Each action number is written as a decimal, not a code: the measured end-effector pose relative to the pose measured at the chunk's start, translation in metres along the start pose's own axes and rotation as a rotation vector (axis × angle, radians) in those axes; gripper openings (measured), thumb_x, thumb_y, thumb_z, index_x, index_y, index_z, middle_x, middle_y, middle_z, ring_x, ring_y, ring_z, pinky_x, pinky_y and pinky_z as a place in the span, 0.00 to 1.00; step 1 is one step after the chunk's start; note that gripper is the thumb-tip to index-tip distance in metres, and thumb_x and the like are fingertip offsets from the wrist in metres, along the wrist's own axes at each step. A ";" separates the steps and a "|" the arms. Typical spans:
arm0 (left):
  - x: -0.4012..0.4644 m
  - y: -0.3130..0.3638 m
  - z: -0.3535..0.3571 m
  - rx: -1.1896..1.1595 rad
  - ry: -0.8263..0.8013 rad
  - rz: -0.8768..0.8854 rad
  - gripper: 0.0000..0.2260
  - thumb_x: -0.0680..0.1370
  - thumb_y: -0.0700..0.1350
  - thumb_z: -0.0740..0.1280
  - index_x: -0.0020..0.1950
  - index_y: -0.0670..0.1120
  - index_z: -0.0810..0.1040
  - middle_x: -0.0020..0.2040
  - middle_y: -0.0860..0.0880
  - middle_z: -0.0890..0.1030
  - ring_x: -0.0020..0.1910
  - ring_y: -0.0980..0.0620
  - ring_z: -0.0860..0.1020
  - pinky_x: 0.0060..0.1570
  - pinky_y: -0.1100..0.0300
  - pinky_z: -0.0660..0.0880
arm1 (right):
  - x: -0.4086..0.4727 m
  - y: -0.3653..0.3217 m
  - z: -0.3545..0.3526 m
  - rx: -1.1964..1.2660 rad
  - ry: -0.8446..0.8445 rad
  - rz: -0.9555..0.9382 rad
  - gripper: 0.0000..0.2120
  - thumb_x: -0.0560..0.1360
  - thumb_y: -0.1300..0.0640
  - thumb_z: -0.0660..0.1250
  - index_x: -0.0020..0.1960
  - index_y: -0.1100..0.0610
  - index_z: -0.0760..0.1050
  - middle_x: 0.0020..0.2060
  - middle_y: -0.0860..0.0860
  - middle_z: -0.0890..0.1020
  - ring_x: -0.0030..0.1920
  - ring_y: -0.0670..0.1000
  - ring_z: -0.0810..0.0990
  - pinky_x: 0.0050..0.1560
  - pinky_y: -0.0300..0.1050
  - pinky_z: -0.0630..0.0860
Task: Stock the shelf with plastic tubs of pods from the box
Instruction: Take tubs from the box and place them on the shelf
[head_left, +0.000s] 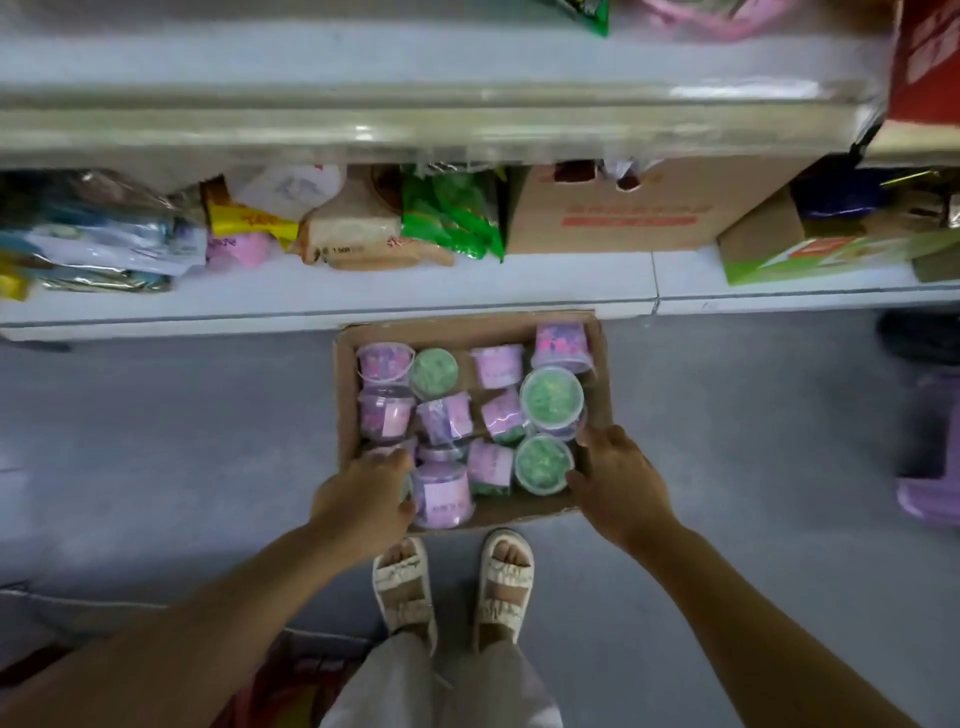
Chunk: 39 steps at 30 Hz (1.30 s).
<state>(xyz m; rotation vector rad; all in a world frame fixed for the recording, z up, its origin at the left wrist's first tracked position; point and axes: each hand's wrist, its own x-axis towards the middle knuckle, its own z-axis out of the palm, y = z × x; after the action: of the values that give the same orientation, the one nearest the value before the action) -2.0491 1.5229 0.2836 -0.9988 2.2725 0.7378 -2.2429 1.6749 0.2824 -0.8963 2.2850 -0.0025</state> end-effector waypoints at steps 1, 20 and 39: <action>0.011 -0.002 0.017 0.020 -0.014 -0.013 0.18 0.77 0.49 0.63 0.66 0.49 0.66 0.63 0.48 0.74 0.60 0.46 0.74 0.52 0.55 0.73 | 0.008 0.007 0.013 0.012 -0.003 -0.007 0.17 0.73 0.52 0.62 0.61 0.52 0.69 0.57 0.54 0.77 0.53 0.56 0.78 0.51 0.49 0.77; 0.154 -0.039 0.253 0.290 -0.056 0.203 0.35 0.71 0.53 0.70 0.75 0.52 0.59 0.76 0.46 0.57 0.72 0.41 0.59 0.64 0.45 0.63 | 0.147 0.075 0.247 0.066 -0.151 -0.061 0.27 0.73 0.56 0.67 0.68 0.59 0.61 0.63 0.60 0.69 0.63 0.59 0.70 0.58 0.52 0.71; 0.164 -0.041 0.239 0.333 0.108 0.229 0.35 0.65 0.54 0.67 0.71 0.51 0.59 0.73 0.41 0.55 0.70 0.39 0.59 0.46 0.51 0.74 | 0.155 0.064 0.283 0.188 -0.043 0.004 0.31 0.71 0.60 0.68 0.71 0.58 0.59 0.63 0.61 0.65 0.57 0.64 0.74 0.52 0.53 0.74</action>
<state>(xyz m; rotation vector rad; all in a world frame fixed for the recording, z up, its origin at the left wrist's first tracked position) -2.0505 1.5798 -0.0032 -0.6439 2.5242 0.3799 -2.1971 1.6954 -0.0432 -0.7871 2.2045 -0.1916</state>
